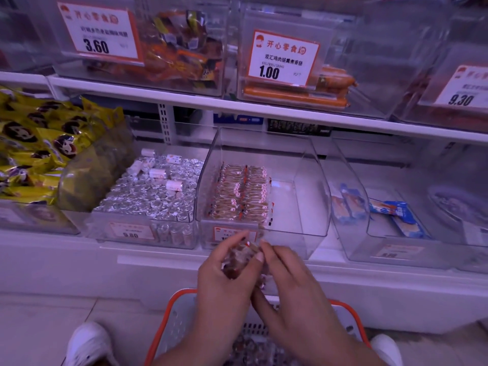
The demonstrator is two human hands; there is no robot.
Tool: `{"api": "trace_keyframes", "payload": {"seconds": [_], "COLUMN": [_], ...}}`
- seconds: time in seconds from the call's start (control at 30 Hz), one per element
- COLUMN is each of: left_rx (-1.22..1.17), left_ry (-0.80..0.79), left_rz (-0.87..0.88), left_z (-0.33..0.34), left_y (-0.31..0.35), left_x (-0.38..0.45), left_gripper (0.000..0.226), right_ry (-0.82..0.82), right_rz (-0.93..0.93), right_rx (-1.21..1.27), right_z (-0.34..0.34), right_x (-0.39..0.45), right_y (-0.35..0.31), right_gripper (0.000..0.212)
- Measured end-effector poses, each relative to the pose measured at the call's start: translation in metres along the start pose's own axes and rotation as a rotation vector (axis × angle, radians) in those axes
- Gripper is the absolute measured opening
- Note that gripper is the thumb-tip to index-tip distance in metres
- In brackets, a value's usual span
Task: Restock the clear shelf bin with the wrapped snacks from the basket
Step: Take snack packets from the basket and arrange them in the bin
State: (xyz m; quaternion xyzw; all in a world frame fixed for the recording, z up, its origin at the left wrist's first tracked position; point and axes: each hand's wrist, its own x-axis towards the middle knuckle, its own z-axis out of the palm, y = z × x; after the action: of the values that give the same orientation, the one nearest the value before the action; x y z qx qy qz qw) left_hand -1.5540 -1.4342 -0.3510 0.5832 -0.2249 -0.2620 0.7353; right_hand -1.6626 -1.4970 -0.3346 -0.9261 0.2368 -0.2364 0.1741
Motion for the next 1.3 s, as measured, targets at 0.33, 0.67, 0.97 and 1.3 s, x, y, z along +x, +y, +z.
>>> {"api": "trace_keyframes", "payload": {"seconds": [0.33,0.67,0.97,1.3], "left_rx": [0.778,0.898,0.889,0.882], "left_ry": [-0.017,-0.001,0.006,-0.005], "left_rz": [0.608,0.435,0.432,0.446], "left_z": [-0.063,-0.083,-0.085,-0.080], "left_y": [0.041,0.027,0.026,0.022], "left_x": [0.070,0.097,0.096,0.095], "left_gripper": [0.043,0.039,0.036,0.036], "right_ry": [-0.303,-0.773,-0.729,-0.686], "right_rz": [0.265,0.273,0.323,0.198], "right_rx": [0.215,-0.042,0.110,-0.082], "right_z": [-0.074,-0.014,-0.034,-0.002], "right_x": [0.124,0.169,0.173,0.160], "right_y": [0.040,0.074,0.082,0.076], "right_gripper": [0.038,0.050,0.041,0.022]}}
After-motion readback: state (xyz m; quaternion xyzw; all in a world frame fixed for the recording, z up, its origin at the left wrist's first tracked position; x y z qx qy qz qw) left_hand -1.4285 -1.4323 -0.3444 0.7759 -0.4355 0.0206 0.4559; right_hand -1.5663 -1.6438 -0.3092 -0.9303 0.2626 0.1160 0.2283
